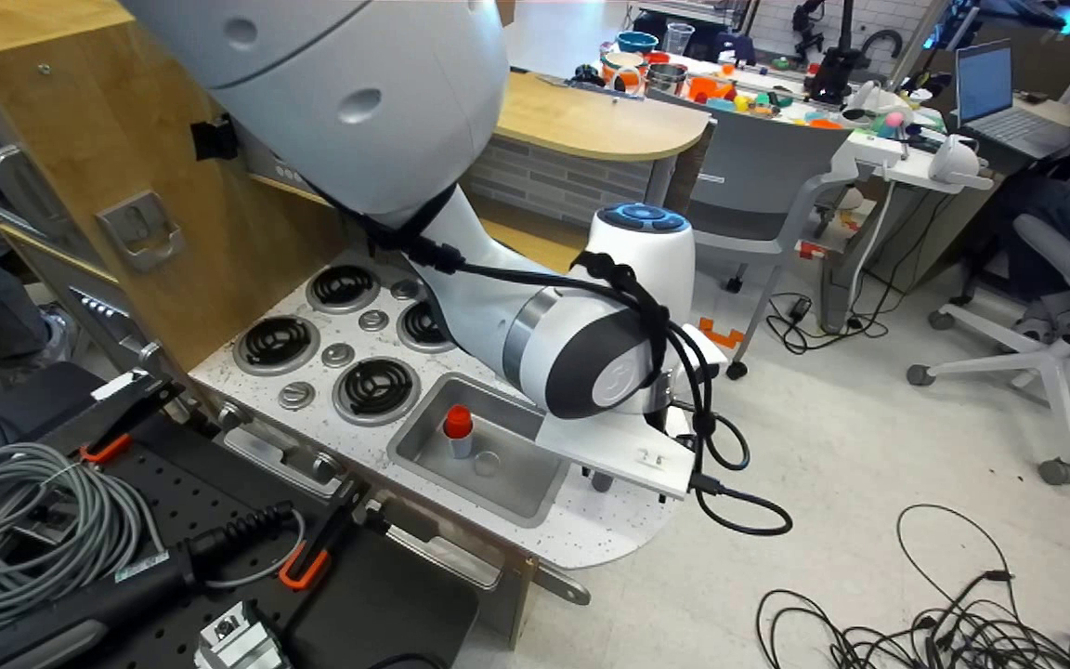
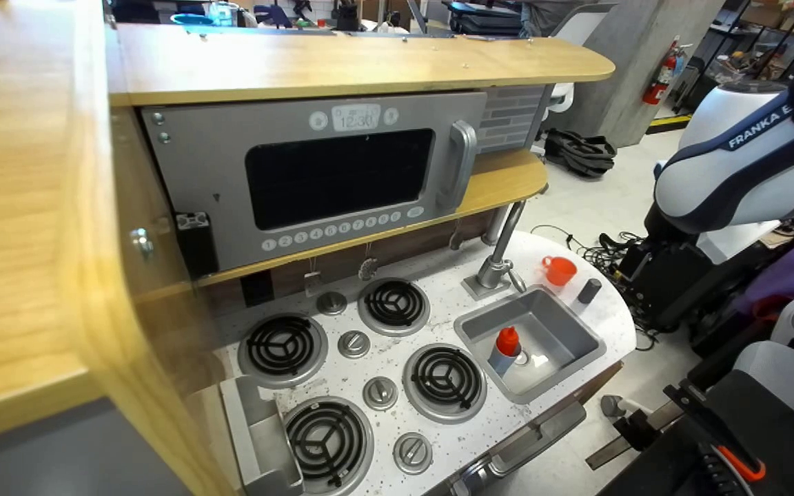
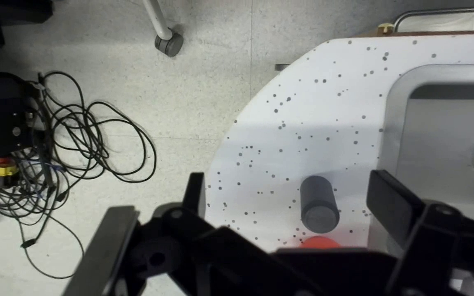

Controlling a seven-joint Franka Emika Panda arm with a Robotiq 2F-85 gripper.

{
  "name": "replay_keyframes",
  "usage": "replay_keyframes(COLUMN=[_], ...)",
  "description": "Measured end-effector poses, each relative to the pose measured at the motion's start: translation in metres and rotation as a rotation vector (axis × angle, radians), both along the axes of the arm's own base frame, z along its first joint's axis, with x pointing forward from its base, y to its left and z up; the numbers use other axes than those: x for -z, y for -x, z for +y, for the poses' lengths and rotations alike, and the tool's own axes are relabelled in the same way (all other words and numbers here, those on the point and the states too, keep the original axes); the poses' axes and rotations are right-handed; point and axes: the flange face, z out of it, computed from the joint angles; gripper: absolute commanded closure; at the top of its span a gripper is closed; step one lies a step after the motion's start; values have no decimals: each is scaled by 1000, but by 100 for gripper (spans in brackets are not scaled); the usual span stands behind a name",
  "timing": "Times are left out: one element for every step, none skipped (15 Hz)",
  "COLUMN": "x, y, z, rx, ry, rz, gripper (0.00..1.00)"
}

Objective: Place the salt shaker in the orange cup

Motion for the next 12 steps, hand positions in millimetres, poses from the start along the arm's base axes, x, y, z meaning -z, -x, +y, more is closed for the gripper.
replay_keyframes(x=[4, 7, 9, 11, 14, 17, 21, 26, 31, 36, 41, 45], y=[-6, -11, -17, -22, -26, -29, -32, -34, -36, -38, -39, -41], z=[3, 5, 5, 5, 4, 3, 2, 2, 1, 1, 2, 2], rx=[-2, -5, -9, -13, -18, -21, -23, -24, -25, -26, -26, -28], ry=[-11, -19, -21, -18, -14, -11, -8, -7, -7, -7, -9, -11], rz=[6, 10, 11, 8, 4, 2, 1, 3, 7, 13, 21, 27], gripper=[0, 0, 0, 0, 0, 0, 0, 0, 0, 0, 0, 0])
